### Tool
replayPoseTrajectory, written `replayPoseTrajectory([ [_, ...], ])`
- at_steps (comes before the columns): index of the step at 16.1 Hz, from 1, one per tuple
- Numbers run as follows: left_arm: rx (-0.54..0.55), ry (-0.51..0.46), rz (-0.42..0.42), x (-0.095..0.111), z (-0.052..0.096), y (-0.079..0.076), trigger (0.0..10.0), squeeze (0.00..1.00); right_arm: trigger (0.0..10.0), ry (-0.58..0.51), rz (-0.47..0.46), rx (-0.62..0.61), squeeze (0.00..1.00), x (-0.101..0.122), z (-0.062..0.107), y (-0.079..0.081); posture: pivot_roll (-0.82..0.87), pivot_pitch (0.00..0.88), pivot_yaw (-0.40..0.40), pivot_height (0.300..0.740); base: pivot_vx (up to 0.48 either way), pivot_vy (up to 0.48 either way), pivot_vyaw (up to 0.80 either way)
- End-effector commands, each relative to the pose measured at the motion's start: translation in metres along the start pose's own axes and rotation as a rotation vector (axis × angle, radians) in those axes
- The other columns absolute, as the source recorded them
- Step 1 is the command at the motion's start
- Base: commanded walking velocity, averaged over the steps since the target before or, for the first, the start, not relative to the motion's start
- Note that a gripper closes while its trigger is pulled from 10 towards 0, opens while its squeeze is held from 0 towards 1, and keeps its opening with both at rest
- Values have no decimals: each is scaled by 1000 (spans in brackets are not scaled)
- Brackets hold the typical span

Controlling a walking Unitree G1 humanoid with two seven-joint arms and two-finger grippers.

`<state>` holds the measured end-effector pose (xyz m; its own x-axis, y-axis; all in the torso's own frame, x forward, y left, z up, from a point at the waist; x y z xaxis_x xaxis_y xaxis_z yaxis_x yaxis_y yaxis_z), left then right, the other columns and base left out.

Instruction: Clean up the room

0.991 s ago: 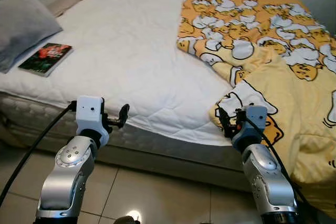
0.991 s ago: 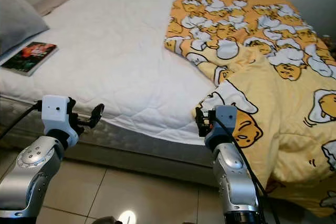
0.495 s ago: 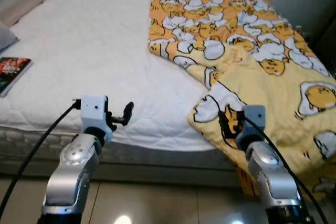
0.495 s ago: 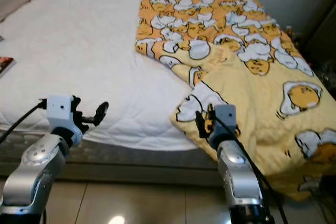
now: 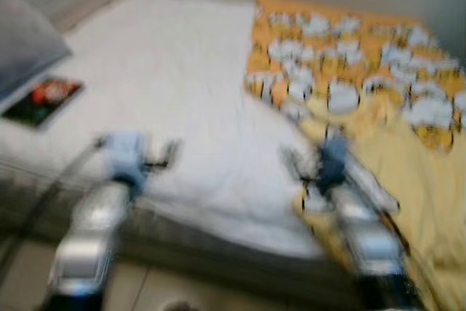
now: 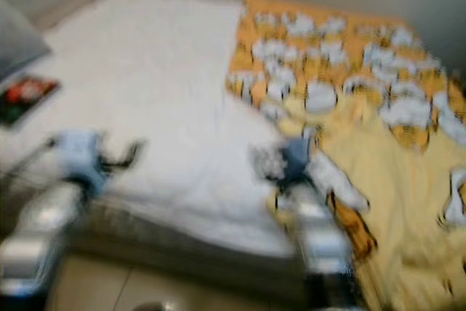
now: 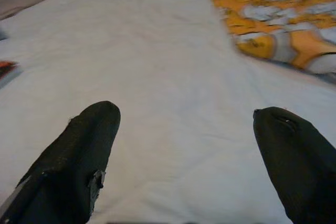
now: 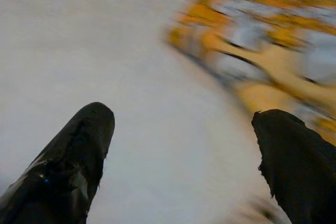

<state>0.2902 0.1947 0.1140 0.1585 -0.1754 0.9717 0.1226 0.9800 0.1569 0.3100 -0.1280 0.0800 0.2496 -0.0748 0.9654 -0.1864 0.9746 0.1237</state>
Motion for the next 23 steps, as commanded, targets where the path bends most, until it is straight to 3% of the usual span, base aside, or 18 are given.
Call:
replayPoseTrajectory([
  [1, -59, -41, 6, 8, -3, -16, 10000, 0, 10000, 27, 13, -66, 1000, -5, 6, -22, -37, 0, -49, 740, 0, 0, 0],
  [5, -178, -3, -74, 4, 1, -25, 10000, 0, 10000, 161, 104, -16, 1000, -21, 5, -26, -42, 0, -41, 740, 0, 0, 0],
  [8, -251, 35, -120, 0, 5, -24, 10000, 0, 10000, 324, 289, 30, 1000, -39, 2, -38, -41, 0, -38, 740, 0, 0, 0],
  [9, -340, 72, -169, -5, 7, -27, 10000, 0, 10000, 437, 434, 119, 1000, -52, 0, -40, -40, 0, -38, 740, 0, 0, 0],
  [13, -561, 139, -267, -11, 13, -34, 10000, 0, 10000, 606, 639, 234, 1000, -78, -4, -45, -35, 0, -33, 740, 0, 0, 0],
  [14, -613, 146, -281, -10, 14, -34, 10000, 0, 10000, 638, 675, 257, 886, -81, -6, -46, -34, 0, -27, 740, 0, 0, 0],
  [15, -672, 158, -307, -8, 15, -34, 10000, 0, 10000, 648, 696, 272, 0, -82, -10, -46, -35, 0, -23, 740, 0, 0, 0],
  [17, -692, 166, -324, -8, 16, -32, 10000, 0, 10000, 644, 707, 257, 0, -83, -13, -48, -23, 0, -21, 740, 0, 0, 0],
  [18, -708, 178, -347, -8, 18, -30, 10000, 0, 10000, 613, 770, 275, 0, -80, -16, -48, -11, 0, -23, 740, 0, 0, 0],
  [21, -738, 192, -365, -7, 22, -28, 10000, 0, 10000, 608, 814, 243, 0, -82, -18, -52, 8, 0, -16, 740, 0, 0, 0],
  [22, -767, 205, -370, -7, 27, -28, 10000, 0, 4196, 626, 874, 253, 0, -86, -17, -53, 20, 0, -11, 740, 0, 0, 0],
  [23, -786, 213, -374, -6, 31, -29, 10000, 0, 3961, 643, 914, 260, 0, -89, -15, -54, 23, 0, -9, 740, 0, 0, 0],
])
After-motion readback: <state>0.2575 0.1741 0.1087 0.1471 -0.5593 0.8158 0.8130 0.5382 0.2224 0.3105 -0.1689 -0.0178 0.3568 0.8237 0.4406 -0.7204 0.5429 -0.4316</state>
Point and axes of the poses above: a point about 5 cm out from each wrist's last joint towards the gripper, its own z axis pointing back from the gripper into the wrist, its own x axis along the axis of the wrist's last joint, y = z × x, the point moved 2 cm from there along -z, pointing out of the wrist towards the gripper, and after that the axes turned 5 degrees about -z, right-handed, at the moved point
